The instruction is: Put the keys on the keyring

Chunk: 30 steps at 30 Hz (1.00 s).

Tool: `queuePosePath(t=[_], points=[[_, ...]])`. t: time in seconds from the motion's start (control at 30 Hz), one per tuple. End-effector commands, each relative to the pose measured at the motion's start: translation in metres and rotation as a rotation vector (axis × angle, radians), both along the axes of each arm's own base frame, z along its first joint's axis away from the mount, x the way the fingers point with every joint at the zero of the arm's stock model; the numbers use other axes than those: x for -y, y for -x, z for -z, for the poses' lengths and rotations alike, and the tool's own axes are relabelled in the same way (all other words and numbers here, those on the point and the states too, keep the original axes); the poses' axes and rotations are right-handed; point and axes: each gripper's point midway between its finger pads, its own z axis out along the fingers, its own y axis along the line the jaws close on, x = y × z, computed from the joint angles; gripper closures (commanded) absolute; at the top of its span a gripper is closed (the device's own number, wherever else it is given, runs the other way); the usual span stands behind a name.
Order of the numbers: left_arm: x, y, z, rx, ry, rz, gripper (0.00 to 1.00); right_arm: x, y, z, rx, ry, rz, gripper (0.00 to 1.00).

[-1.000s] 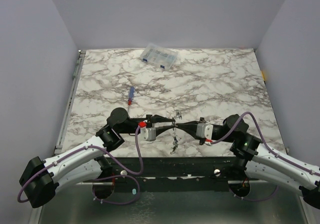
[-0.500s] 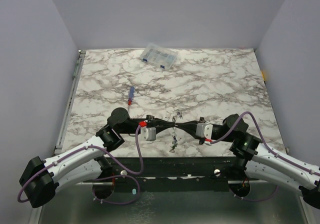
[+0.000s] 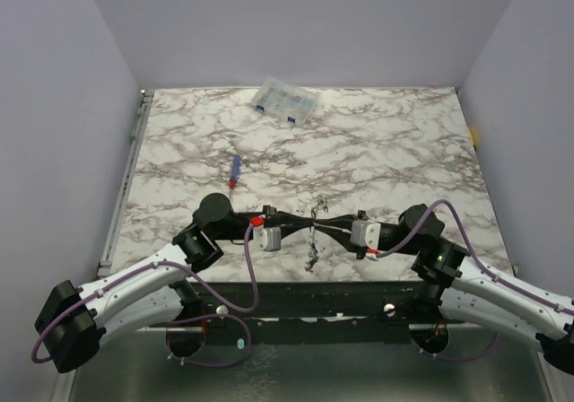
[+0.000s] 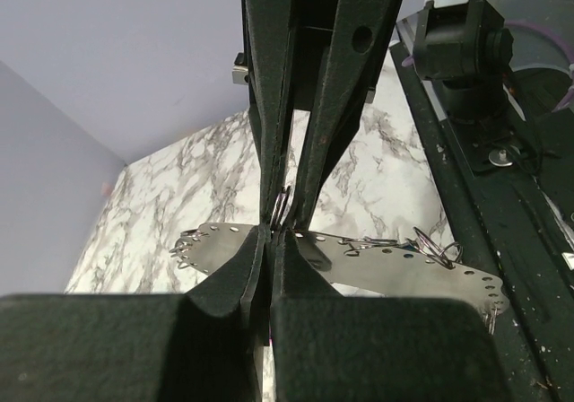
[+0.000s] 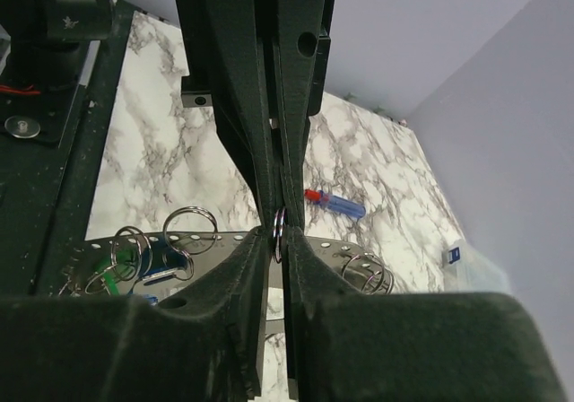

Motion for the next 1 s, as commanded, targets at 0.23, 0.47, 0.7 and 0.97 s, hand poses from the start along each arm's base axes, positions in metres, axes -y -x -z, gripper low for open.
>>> queuePosePath(t=[0.23, 0.47, 0.7, 0.97], points=[[0.001, -0.011, -0.012, 0.041, 0.04, -0.069, 1.0, -0.002, 0.019, -0.02, 0.02, -0.034, -0.082, 0.69], [-0.001, -0.014, -0.013, 0.046, 0.039, -0.087, 1.0, -0.003, 0.017, -0.018, 0.016, -0.022, -0.079, 0.62], [-0.002, -0.017, -0.012, 0.048, 0.035, -0.103, 1.0, 0.0, 0.012, -0.022, 0.016, -0.016, -0.048, 0.58], [-0.002, -0.033, -0.004, 0.035, -0.004, -0.181, 1.0, 0.009, -0.01, -0.012, -0.061, 0.116, 0.09, 0.55]])
